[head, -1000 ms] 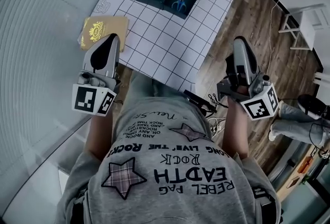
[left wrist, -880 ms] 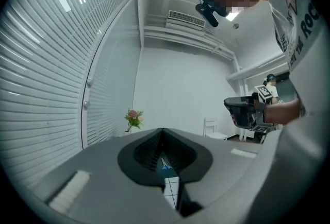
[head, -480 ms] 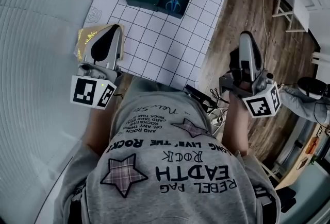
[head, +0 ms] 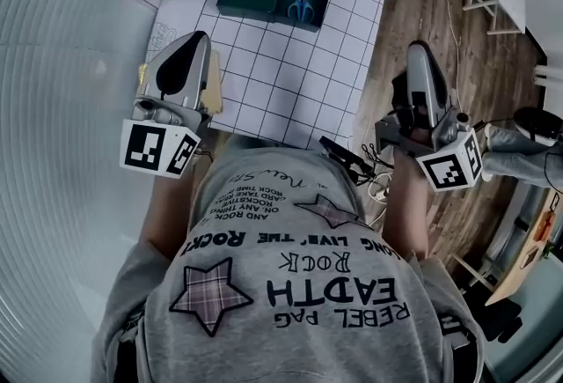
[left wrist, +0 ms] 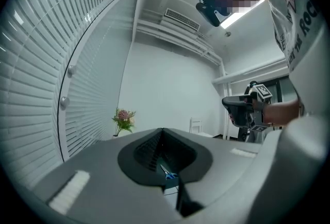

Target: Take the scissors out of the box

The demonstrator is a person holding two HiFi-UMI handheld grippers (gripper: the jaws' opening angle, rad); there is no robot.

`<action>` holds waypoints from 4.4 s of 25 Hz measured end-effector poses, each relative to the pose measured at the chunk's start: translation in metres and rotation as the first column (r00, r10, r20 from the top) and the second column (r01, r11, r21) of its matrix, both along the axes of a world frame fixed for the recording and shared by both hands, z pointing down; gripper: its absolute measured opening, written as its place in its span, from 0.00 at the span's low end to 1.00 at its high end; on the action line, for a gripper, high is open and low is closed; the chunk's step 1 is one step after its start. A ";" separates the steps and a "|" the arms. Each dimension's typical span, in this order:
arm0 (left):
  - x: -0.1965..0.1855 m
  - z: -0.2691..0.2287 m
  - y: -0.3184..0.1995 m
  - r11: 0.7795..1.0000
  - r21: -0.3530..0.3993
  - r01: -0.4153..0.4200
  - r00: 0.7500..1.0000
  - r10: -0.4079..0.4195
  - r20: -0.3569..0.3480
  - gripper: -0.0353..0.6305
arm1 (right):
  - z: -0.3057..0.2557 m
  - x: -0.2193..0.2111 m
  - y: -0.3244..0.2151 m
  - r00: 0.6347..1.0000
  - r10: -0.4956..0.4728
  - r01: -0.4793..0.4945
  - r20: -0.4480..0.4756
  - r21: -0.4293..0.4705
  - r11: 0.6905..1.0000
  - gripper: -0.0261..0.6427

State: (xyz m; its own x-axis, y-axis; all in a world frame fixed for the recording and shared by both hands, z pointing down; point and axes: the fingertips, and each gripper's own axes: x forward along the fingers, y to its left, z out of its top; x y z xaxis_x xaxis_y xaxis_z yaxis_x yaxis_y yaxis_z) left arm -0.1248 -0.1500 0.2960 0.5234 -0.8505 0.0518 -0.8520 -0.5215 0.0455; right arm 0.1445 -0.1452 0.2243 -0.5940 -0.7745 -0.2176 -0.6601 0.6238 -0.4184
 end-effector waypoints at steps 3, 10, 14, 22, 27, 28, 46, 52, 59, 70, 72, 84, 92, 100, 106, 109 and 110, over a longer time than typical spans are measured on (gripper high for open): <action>-0.008 0.002 -0.009 1.000 -0.003 -0.011 1.000 0.011 0.002 0.06 | 0.002 -0.008 -0.006 1.000 0.007 -0.007 -0.003 -0.005 1.000 0.06; -0.018 0.006 -0.032 0.999 -0.010 -0.035 0.999 0.035 -0.006 0.06 | 0.014 -0.023 -0.026 0.999 0.019 -0.020 -0.048 -0.033 0.999 0.06; -0.020 0.009 -0.047 0.999 -0.018 -0.042 0.999 0.041 -0.015 0.06 | 0.022 -0.031 -0.040 0.998 0.007 -0.011 -0.059 -0.058 0.998 0.06; -0.015 0.019 -0.072 0.997 -0.037 -0.066 0.997 0.065 -0.027 0.06 | 0.039 -0.038 -0.067 0.991 0.005 -0.017 -0.137 -0.083 0.996 0.06; -0.012 0.024 -0.082 0.996 -0.046 -0.078 0.997 0.076 -0.033 0.06 | 0.049 -0.039 -0.078 0.990 -0.002 -0.014 -0.141 -0.109 0.994 0.06; -0.012 0.025 -0.083 0.996 -0.048 -0.080 0.996 0.078 -0.034 0.06 | 0.052 -0.039 -0.080 0.990 -0.003 -0.013 -0.144 -0.113 0.993 0.06; -0.015 0.049 -0.097 0.993 -0.092 -0.068 0.997 0.064 -0.047 0.06 | 0.120 -0.068 -0.116 0.962 -0.107 0.031 -0.253 -0.287 0.957 0.06; -0.020 0.058 -0.099 0.993 -0.105 -0.061 0.997 0.057 -0.043 0.06 | 0.146 -0.082 -0.126 0.948 -0.143 0.043 -0.285 -0.331 0.943 0.06; -0.028 0.065 -0.102 0.992 -0.113 -0.047 0.999 0.044 -0.032 0.06 | 0.185 -0.090 -0.141 0.918 -0.153 -0.023 -0.365 -0.436 0.900 0.06; -0.021 0.075 -0.109 0.993 -0.104 -0.062 0.998 0.060 -0.024 0.06 | 0.260 -0.108 -0.163 0.882 -0.190 -0.113 -0.432 -0.584 0.804 0.06; -0.018 0.073 -0.110 0.993 -0.098 -0.068 0.997 0.066 -0.030 0.06 | 0.278 -0.107 -0.165 0.861 -0.215 -0.138 -0.461 -0.619 0.773 0.06; -0.013 0.071 -0.111 0.993 -0.087 -0.086 0.996 0.084 -0.026 0.06 | 0.316 -0.108 -0.171 0.837 -0.262 -0.206 -0.480 -0.720 0.662 0.08; -0.010 0.069 -0.110 0.992 -0.079 -0.101 0.994 0.098 -0.041 0.06 | 0.331 -0.117 -0.174 0.790 -0.332 -0.242 -0.516 -0.758 0.605 0.21; -0.005 0.065 -0.104 0.990 -0.075 -0.121 0.991 0.116 -0.062 0.06 | 0.352 -0.122 -0.172 0.771 -0.423 -0.269 -0.476 -0.845 0.461 0.21; -0.006 0.067 -0.102 0.990 -0.076 -0.121 0.991 0.116 -0.069 0.06 | 0.358 -0.119 -0.181 0.753 -0.443 -0.306 -0.486 -0.855 0.418 0.21; -0.007 0.066 -0.103 0.990 -0.076 -0.118 0.991 0.112 -0.071 0.06 | 0.360 -0.123 -0.186 0.733 -0.470 -0.304 -0.492 -0.855 0.420 0.21; -0.008 0.066 -0.103 0.990 -0.075 -0.117 0.991 0.112 -0.071 0.06 | 0.361 -0.125 -0.187 0.732 -0.476 -0.299 -0.488 -0.857 0.419 0.21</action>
State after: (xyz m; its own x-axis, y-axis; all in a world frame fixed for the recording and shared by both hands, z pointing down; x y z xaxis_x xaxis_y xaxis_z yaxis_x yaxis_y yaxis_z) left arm -0.1326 -0.2529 0.3622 0.6213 -0.7796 0.0786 -0.7808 -0.6077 0.1450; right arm 0.0191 -0.3318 0.5851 -0.3363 -0.2105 0.9179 -0.9259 0.2521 -0.2814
